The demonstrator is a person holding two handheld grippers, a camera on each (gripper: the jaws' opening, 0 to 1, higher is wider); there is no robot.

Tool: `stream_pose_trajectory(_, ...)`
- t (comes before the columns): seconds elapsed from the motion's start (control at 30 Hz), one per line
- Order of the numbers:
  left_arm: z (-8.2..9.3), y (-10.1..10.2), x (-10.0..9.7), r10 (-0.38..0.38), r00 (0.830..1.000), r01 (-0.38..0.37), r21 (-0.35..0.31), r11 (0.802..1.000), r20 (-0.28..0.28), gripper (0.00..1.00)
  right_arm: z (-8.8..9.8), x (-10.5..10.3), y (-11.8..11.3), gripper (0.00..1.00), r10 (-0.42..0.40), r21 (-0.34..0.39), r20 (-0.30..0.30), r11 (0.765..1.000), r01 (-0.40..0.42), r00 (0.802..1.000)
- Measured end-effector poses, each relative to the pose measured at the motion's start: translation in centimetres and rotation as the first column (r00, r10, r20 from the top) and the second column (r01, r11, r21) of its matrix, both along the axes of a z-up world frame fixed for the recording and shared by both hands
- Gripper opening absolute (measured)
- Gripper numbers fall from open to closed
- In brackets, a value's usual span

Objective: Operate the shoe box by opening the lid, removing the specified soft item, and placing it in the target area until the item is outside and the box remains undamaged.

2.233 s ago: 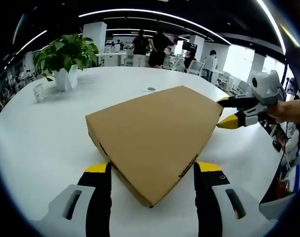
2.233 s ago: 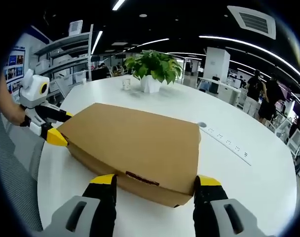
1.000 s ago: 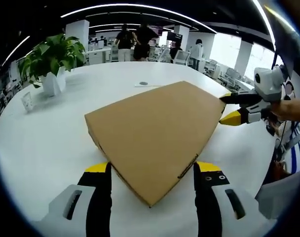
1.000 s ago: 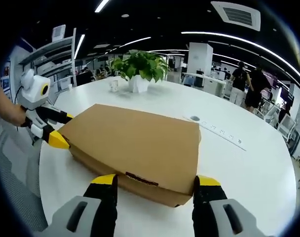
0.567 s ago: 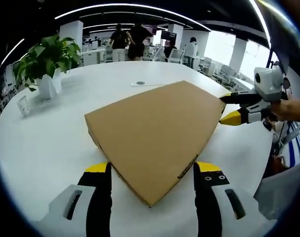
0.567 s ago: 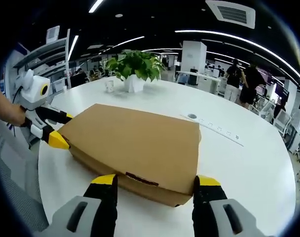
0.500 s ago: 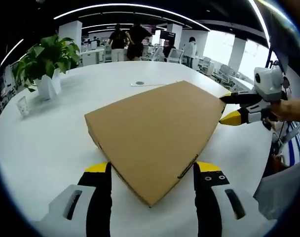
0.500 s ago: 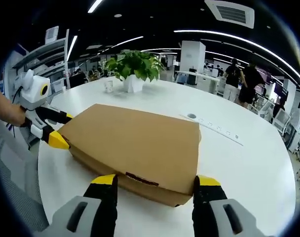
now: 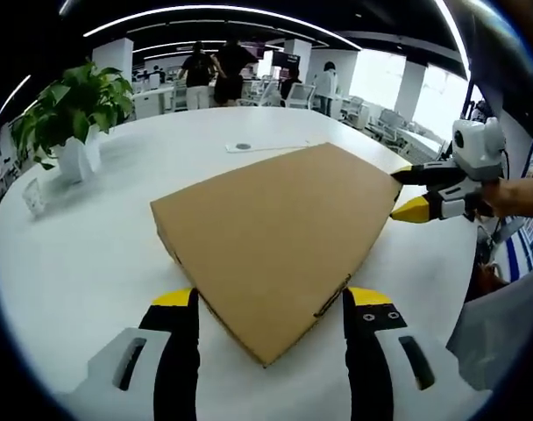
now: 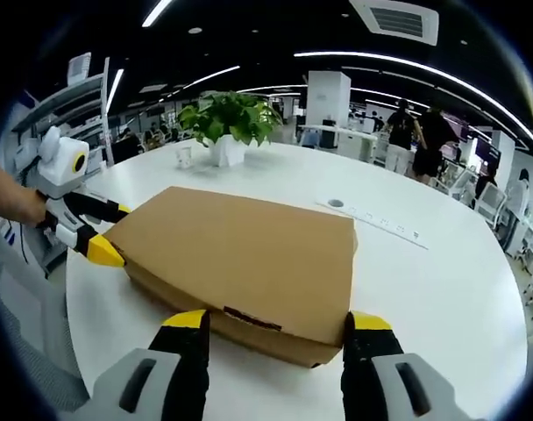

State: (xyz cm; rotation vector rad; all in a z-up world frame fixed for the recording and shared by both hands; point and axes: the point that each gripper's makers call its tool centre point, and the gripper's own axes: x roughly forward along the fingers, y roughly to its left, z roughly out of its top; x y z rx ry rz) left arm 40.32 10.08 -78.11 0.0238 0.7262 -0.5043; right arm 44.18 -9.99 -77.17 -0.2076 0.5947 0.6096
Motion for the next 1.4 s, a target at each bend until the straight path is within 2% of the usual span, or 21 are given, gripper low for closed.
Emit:
stream_pose_trajectory(0.63,0.0,1.6,-0.1,-0.096,0.995,0.096,0.014,0.995,-0.009,0.68,0.1,-1.8,1.4,0.58,-0.090,0.027,0.021,0.996,0.089,0.996)
stream_pose_trajectory(1.4,0.2,3.2,-1.0,-0.121,0.993,0.120,0.016,0.993,0.017,0.66,0.2,-3.5,3.2,0.55,-0.127,0.040,0.013,0.991,0.127,0.992)
